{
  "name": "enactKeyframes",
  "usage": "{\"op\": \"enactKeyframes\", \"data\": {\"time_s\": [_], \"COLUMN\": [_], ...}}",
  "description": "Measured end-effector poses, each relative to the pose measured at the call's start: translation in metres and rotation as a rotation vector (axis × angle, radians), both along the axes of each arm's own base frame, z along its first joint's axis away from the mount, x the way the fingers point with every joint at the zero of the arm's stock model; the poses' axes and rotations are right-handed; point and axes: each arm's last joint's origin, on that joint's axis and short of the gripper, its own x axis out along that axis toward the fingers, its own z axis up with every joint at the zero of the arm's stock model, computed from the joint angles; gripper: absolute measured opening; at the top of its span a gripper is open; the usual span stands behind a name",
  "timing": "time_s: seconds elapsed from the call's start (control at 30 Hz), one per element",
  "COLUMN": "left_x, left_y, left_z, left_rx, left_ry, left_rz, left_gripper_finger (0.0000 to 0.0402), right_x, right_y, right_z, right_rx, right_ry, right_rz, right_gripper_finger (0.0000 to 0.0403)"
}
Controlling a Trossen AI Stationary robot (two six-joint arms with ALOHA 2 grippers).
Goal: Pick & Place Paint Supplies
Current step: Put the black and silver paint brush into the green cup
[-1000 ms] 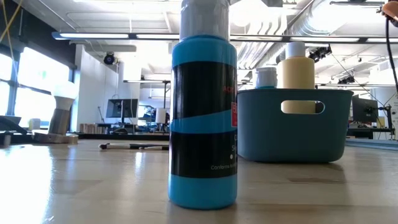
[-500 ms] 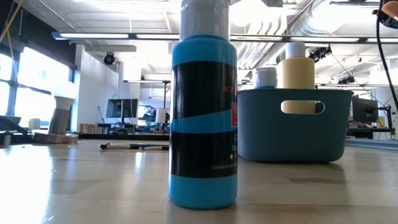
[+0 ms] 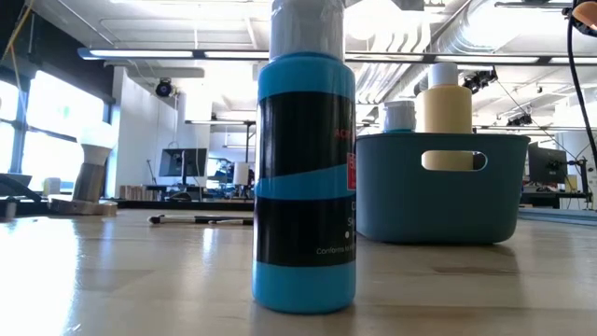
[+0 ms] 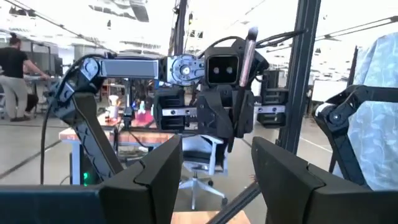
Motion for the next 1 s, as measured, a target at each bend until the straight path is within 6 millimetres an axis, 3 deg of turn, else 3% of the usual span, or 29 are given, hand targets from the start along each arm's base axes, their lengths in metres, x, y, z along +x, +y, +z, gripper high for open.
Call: {"op": "enactKeyframes", "data": {"time_s": [0.27,0.57,1.0], "left_x": [0.025,0.038,0.039], "left_y": [-0.011,-0.017,-0.018], "left_z": [0.005,0.014,0.013], "left_rx": [0.014,0.048,0.054], "left_ry": [-0.045,-0.031,-0.022], "left_rz": [-0.077,-0.109,-0.135], "left_gripper_finger": [0.0189,0.0189,0.0189], "right_x": [0.001,0.001,0.035], "right_y": [0.001,0.001,-0.005], "right_z": [-0.001,-0.001,-0.009], "right_rx": [0.004,0.011,0.014], "right_ry": [0.015,0.027,0.123], "right_rz": [0.021,0.034,-0.016], "right_gripper_finger": [0.0009,0.0009,0.0009]}}
